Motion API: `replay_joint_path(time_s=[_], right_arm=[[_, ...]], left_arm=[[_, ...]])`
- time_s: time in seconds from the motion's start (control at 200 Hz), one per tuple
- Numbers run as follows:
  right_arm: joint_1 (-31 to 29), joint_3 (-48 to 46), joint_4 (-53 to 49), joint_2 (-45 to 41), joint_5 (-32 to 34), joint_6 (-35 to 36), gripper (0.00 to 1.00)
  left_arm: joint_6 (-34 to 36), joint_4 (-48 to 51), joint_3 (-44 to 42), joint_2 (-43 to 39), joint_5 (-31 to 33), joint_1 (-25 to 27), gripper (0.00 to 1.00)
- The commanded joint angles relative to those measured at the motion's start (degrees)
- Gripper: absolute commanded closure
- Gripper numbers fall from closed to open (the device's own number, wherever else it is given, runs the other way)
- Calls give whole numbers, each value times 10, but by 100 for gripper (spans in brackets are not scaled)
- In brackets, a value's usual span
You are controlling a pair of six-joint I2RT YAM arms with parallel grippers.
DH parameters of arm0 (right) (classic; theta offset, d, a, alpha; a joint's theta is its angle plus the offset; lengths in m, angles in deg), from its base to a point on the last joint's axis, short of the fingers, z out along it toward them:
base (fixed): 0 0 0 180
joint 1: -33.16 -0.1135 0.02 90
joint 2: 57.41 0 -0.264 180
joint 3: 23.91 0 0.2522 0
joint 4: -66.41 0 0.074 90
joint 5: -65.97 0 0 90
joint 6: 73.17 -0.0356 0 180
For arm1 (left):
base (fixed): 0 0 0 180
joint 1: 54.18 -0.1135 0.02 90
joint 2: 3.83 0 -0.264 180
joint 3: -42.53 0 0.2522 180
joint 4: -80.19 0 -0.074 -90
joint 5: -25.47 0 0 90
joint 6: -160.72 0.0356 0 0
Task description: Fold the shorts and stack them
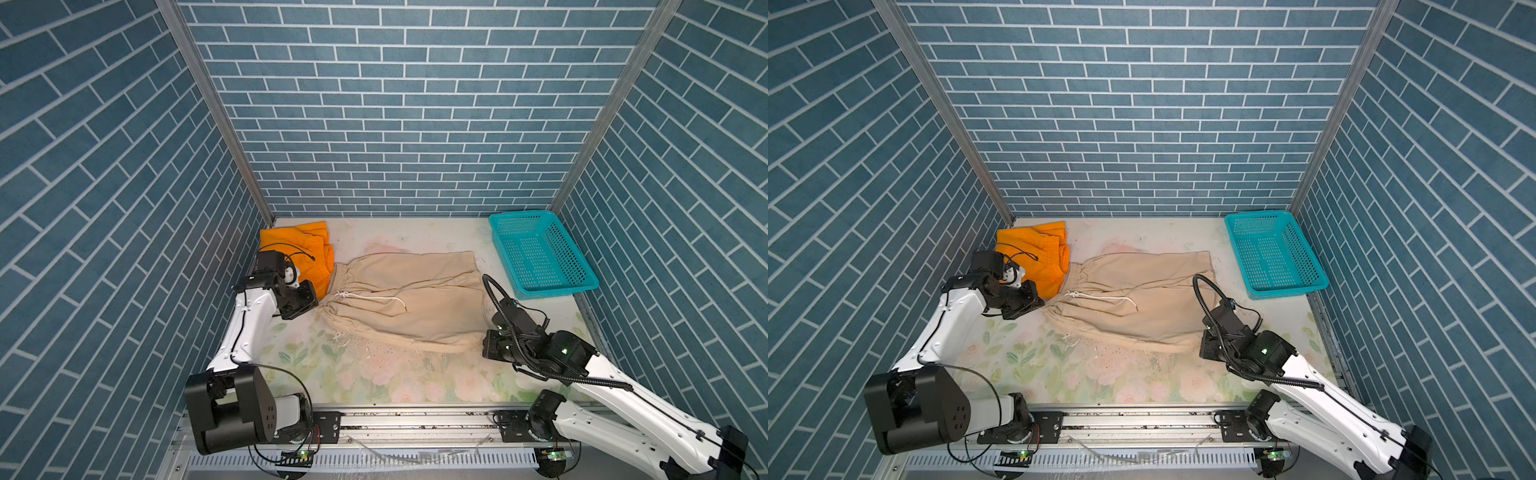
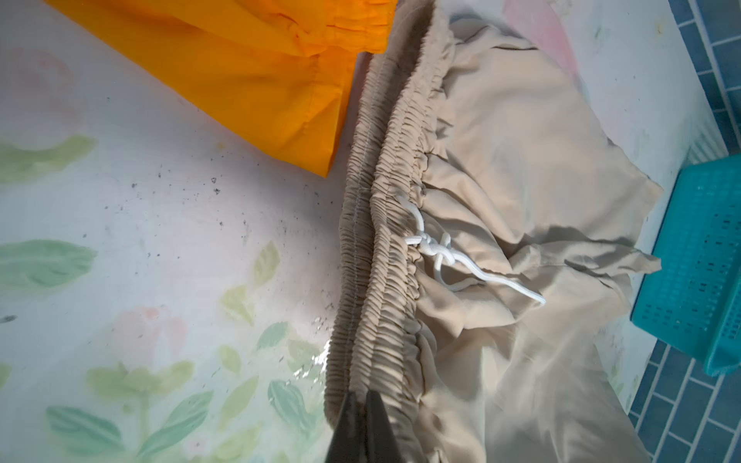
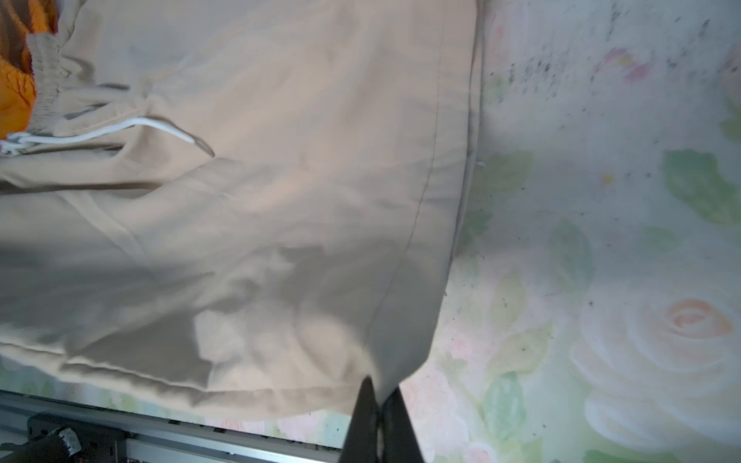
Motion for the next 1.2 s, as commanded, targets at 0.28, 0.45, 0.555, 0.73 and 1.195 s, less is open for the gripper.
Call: replay_joint_path(time_s=[0.28,0.45,0.555,0.73,1.195], right_arm=[[68,152,-159,-2,49,142,100],[78,191,-163,32,27,172,100],[87,209,-159,62,8,194,100],[143,243,-134,143,-21,257,100],[239,360,-74,394,-95,366,100]], left_arm=[[81,242,54,-71,46,3,100],[85,273,63,-87,60,3,100],[83,274,63,-82,66,3,99],[92,253,67,-35,81,7,96],[95,170,103,106,99,12,98]])
